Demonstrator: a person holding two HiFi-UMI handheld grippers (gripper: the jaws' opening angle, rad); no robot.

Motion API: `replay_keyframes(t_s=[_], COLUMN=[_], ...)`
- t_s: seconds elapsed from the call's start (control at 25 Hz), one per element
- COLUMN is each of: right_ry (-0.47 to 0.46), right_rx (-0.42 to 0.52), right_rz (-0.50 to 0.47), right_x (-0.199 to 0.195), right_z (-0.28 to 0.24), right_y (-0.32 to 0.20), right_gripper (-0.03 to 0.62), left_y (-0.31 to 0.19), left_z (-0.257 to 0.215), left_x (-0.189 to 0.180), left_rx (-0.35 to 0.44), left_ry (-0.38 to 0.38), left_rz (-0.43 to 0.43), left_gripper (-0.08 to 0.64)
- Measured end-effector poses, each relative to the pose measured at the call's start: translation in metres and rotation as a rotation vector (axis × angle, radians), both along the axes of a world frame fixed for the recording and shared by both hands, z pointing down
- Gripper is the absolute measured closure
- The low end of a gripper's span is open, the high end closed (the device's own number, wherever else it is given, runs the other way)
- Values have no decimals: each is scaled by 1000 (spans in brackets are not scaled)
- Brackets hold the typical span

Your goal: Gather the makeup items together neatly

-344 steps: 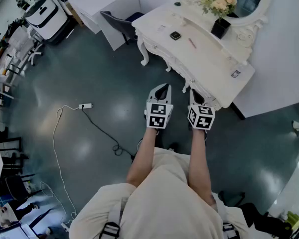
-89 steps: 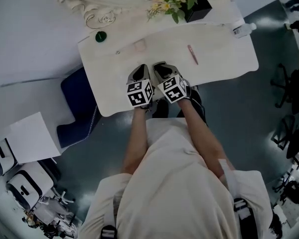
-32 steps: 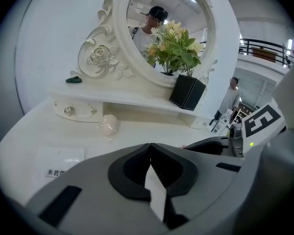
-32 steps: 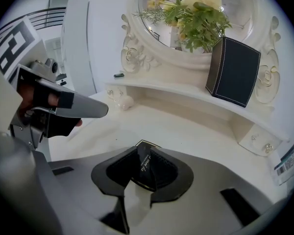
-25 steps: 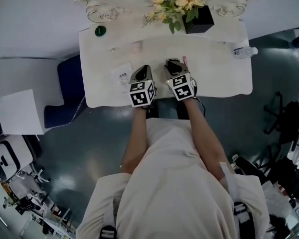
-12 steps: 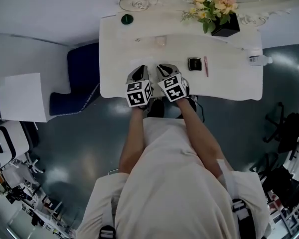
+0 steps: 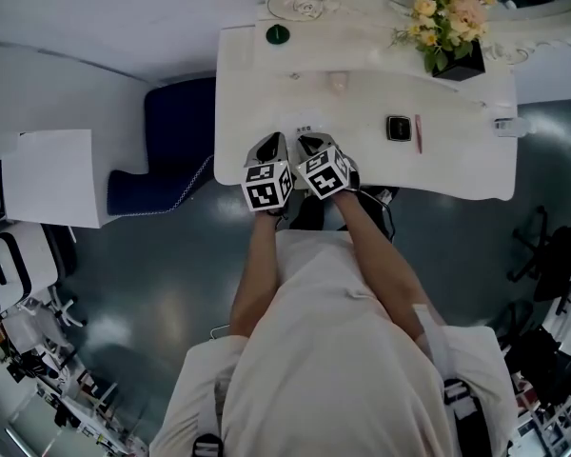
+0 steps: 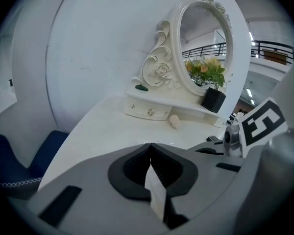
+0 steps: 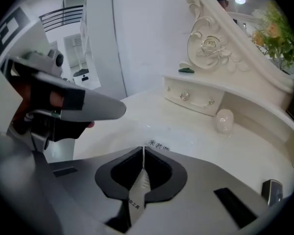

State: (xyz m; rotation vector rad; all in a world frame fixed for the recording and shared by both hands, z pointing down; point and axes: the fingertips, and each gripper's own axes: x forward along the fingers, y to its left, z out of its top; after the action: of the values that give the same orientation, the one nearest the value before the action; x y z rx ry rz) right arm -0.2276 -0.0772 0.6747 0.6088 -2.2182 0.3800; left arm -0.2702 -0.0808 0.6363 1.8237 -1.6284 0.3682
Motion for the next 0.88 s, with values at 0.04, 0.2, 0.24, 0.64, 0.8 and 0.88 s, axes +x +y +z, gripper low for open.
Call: replay_keyframes(t_s=[0.04, 0.2, 0.24, 0.64, 0.8, 0.88], right_ry=[7, 22, 26, 73, 73, 72], right_rx=[2, 25, 25, 28, 33, 32], right_rz=[2, 9, 12, 80, 122, 146], right_x=[1, 7, 10, 70, 93, 104], right_z=[3, 5, 5, 4, 3, 3], right_y=[0, -3, -5, -30, -37, -40], right_gripper=[543, 543, 543, 543, 543, 543], left_y=[-1, -2, -3, -14, -19, -21], left_z=[0, 4, 5, 11, 8, 6], left_x=[-1, 0, 2, 32, 44, 50], left_rx=[2, -9, -12, -34, -28, -23], left_ry=[2, 10, 12, 32, 28, 25], left_rz=[3, 24, 30, 81, 93, 100], left_gripper=[545, 545, 545, 545, 545, 545])
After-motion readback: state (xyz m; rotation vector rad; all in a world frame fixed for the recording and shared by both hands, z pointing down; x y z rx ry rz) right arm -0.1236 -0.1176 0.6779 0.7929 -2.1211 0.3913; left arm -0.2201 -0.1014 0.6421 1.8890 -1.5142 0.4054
